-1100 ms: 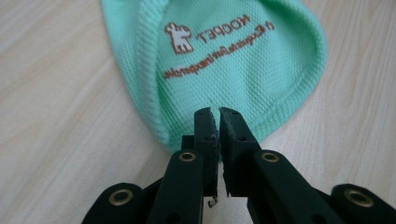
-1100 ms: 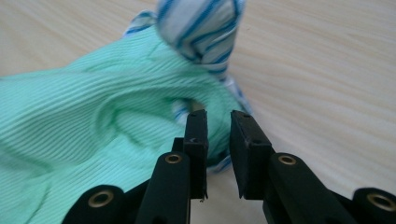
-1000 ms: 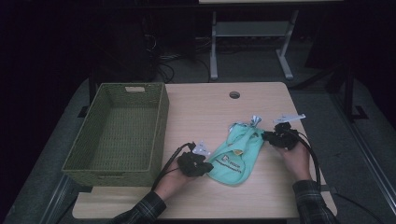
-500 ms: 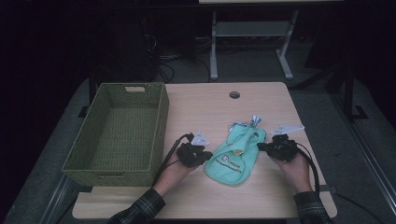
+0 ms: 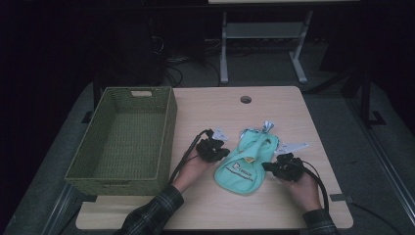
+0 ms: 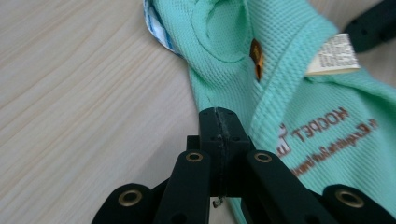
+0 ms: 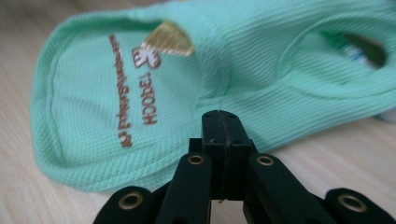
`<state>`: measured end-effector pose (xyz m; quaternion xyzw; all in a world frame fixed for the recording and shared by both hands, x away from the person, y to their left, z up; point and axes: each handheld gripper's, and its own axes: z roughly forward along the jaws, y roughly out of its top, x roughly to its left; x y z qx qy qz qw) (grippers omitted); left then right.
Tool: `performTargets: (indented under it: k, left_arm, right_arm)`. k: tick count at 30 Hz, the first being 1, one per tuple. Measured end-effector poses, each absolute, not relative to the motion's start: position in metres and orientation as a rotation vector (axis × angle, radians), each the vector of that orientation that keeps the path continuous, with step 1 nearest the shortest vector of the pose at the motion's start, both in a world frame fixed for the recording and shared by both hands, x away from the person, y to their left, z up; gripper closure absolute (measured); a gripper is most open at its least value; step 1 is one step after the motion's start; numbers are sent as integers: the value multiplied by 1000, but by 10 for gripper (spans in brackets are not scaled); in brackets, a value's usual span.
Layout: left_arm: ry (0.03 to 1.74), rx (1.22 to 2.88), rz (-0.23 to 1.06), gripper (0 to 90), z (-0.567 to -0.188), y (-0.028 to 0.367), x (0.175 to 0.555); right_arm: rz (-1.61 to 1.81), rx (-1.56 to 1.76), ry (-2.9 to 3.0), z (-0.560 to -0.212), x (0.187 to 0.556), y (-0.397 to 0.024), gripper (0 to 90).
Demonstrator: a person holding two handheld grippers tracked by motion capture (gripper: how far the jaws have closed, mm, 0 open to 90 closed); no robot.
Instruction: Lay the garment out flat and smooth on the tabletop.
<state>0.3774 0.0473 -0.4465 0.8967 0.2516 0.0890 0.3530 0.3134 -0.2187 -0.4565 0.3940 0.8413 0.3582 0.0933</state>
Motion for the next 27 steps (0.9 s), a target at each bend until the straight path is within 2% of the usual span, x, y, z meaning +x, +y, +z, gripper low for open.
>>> performTargets:
  k: [11,27]
  left_arm:
    - [603,2382,242,893,-462,28,380]
    - [592,2441,203,895,-457,45,360]
  right_arm:
    - [995,1145,2544,-464,313,-211,900]
    - [976,1137,2545,-464,316,-216,900]
